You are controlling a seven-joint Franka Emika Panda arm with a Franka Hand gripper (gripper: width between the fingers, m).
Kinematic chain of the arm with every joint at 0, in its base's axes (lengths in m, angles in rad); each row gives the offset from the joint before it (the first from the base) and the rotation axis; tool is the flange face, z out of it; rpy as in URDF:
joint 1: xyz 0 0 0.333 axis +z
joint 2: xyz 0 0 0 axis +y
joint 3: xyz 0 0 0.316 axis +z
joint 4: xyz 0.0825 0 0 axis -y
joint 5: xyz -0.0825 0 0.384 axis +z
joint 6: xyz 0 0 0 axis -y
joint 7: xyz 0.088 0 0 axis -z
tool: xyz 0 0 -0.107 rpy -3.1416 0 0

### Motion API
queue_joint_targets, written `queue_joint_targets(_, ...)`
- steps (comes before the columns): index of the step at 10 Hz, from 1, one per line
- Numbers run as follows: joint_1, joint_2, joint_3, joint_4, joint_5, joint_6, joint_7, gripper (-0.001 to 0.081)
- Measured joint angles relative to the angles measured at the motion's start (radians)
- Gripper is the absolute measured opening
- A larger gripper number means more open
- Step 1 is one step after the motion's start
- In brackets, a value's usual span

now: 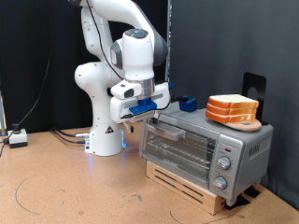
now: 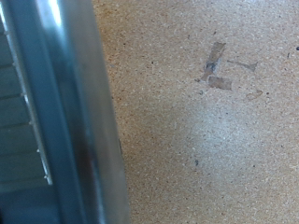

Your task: Make a piece of toast with the oven

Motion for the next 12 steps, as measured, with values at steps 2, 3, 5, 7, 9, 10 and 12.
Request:
queue_joint_targets(2,-0.009,0.028,-0.002,0.017,0.000,0.006,0.000,0.0809)
queue_joint_targets(3,-0.013,0.043,-0.003,0.025,0.000,0.012,-0.002,0.0809)
queue_joint_targets(5,-0.013,0.078,-0.003,0.040,0.000,0.029,-0.002,0.0809)
queue_joint_targets(7,-0.013,0.115,-0.004,0.049,0.000,0.049,-0.002,0.0809)
queue_joint_targets(9,-0.014,0.144,-0.006,0.059,0.001,0.064,-0.002,0.0809)
queue_joint_targets(10,-0.015,0.154,-0.009,0.065,0.002,0.071,-0.002,0.0809)
queue_joint_targets(12,-0.015,0.172,-0.018,0.081,0.009,0.078,-0.004,0.0809)
